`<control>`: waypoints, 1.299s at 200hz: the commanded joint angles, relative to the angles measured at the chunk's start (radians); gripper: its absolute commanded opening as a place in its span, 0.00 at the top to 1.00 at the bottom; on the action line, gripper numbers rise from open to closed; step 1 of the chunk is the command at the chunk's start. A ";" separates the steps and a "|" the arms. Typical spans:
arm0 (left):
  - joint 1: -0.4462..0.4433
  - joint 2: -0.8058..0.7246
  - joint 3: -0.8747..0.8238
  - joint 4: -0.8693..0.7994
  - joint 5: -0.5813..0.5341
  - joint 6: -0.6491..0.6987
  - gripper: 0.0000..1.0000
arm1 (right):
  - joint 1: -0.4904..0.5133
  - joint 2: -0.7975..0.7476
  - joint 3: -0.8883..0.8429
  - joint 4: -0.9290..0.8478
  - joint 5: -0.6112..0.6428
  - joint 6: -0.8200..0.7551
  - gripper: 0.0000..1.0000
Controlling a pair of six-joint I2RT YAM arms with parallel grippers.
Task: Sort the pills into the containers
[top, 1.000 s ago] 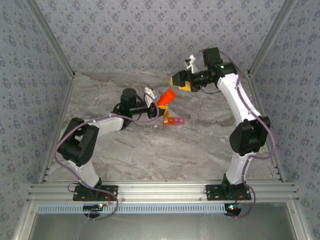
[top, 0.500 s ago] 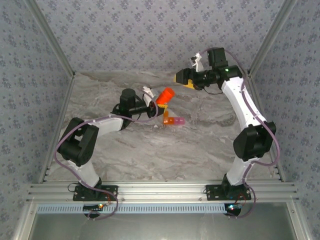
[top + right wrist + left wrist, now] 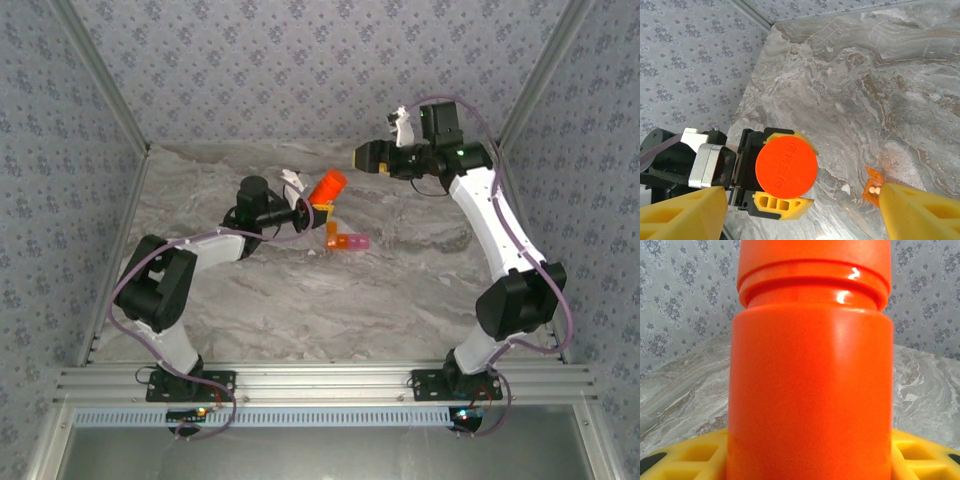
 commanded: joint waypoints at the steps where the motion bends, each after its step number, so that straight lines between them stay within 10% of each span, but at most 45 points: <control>1: 0.004 0.001 0.004 0.075 0.038 -0.019 1.00 | 0.025 0.010 0.007 -0.015 0.015 -0.031 0.19; 134: 0.004 -0.004 0.004 0.059 0.052 -0.018 1.00 | 0.114 0.132 0.072 -0.013 0.003 -0.014 0.22; 260: -0.002 -0.012 0.011 0.045 0.051 -0.004 1.00 | 0.125 0.152 0.051 0.005 -0.042 0.043 0.52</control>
